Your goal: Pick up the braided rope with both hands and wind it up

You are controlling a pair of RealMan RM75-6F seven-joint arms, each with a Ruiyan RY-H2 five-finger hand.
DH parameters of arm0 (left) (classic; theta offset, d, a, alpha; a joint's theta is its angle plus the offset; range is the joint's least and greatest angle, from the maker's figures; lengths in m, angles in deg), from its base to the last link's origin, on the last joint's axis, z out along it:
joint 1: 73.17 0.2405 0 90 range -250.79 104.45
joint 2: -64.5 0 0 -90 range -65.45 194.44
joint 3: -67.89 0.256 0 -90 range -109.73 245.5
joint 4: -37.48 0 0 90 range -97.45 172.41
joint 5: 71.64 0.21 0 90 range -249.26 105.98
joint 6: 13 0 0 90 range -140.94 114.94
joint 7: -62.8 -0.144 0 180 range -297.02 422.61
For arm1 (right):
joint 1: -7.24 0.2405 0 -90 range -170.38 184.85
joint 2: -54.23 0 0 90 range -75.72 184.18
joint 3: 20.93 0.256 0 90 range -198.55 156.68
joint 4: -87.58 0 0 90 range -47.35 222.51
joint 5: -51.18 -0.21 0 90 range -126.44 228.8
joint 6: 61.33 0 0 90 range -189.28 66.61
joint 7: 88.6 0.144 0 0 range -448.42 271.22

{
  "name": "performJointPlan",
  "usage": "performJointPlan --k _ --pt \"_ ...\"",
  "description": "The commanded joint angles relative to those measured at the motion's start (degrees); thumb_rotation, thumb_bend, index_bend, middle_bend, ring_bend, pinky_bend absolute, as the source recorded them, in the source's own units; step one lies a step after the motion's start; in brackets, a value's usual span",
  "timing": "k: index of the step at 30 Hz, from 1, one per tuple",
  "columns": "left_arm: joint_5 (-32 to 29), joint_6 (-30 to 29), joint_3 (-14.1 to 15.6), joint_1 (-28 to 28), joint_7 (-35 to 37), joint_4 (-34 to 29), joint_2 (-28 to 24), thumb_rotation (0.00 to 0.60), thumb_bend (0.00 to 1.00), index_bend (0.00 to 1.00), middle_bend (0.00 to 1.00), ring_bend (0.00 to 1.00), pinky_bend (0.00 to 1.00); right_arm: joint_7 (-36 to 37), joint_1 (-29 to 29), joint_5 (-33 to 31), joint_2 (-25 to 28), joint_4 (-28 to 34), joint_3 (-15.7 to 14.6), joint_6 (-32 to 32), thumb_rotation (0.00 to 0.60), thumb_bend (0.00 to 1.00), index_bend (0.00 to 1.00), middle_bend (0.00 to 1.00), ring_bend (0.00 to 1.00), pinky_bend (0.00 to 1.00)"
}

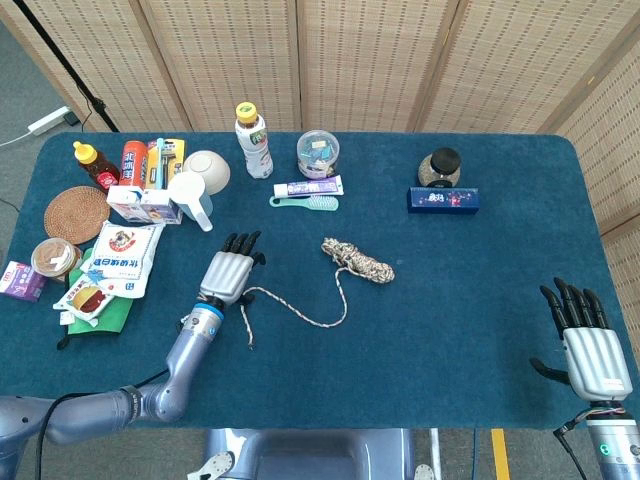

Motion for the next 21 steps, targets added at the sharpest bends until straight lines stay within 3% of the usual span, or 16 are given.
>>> performJointPlan --k 1,21 --pt "-1.3 0.5 0.0 -0.6 -0.7 -0.4 -0.3 0.600 0.26 0.34 0.00 0.00 0.00 0.0 0.0 0.0 0.0 0.0 0.0 0.0 0.600 0.00 0.00 0.00 0.00 0.00" --pt "-4.5 -1.3 1.3 -2.3 -2.4 -0.2 1.2 0.600 0.28 0.44 0.00 0.00 0.00 0.9 0.1 -0.2 0.3 -0.1 0.1 -0.1 0.600 0.00 0.00 0.00 0.00 0.00"
